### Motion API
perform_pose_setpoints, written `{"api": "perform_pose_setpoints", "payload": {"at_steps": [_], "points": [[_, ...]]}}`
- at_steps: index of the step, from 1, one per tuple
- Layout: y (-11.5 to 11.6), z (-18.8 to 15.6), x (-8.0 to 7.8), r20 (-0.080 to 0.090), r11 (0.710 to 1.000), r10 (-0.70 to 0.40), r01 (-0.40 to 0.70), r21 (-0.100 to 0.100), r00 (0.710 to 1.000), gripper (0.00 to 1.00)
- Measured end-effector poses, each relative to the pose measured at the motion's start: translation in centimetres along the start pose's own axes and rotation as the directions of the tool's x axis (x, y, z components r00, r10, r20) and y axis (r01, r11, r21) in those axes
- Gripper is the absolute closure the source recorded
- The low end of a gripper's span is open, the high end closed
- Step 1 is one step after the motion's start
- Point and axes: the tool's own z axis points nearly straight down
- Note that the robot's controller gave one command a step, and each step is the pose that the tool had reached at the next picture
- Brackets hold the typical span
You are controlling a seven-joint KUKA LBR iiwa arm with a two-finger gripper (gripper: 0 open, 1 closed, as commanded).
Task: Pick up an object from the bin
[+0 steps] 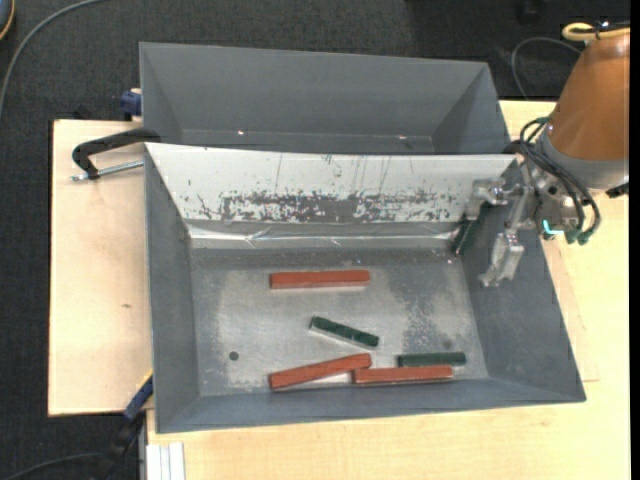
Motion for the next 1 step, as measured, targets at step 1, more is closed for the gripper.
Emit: {"api": "perform_pose_setpoints", "payload": {"at_steps": [1], "points": [[2.92, 5.83, 0.94, -0.004, 0.999, 0.035, -0.035, -0.003, 0.999, 0.0]]}}
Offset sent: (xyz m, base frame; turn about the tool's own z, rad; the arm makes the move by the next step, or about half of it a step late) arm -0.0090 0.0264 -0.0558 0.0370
